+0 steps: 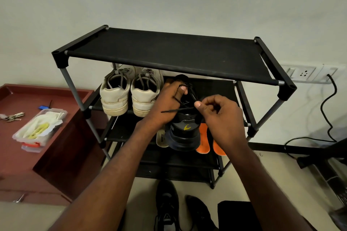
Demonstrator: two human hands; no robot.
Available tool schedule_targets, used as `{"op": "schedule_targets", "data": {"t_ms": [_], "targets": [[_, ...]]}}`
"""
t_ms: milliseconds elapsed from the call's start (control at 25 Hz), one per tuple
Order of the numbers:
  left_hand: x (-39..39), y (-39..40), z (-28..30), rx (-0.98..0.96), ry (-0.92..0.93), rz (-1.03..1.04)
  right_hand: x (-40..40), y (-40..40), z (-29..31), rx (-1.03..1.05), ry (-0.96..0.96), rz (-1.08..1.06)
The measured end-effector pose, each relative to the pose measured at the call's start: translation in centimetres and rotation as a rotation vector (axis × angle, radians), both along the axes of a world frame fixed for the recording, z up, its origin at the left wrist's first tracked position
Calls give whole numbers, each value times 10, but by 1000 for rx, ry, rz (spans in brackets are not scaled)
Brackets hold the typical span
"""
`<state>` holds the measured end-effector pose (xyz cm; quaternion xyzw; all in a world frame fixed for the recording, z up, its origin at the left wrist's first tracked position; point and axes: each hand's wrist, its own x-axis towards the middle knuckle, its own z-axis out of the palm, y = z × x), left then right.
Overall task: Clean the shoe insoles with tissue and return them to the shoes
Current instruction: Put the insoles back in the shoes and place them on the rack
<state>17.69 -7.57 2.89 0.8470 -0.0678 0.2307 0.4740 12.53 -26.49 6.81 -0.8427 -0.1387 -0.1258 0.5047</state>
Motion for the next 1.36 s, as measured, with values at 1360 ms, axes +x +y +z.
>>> {"op": "schedule_targets", "data": {"t_ms": [1360], "targets": [[-11, -4, 8, -3, 83, 0, 31, 5, -13, 401, 250, -26]]}}
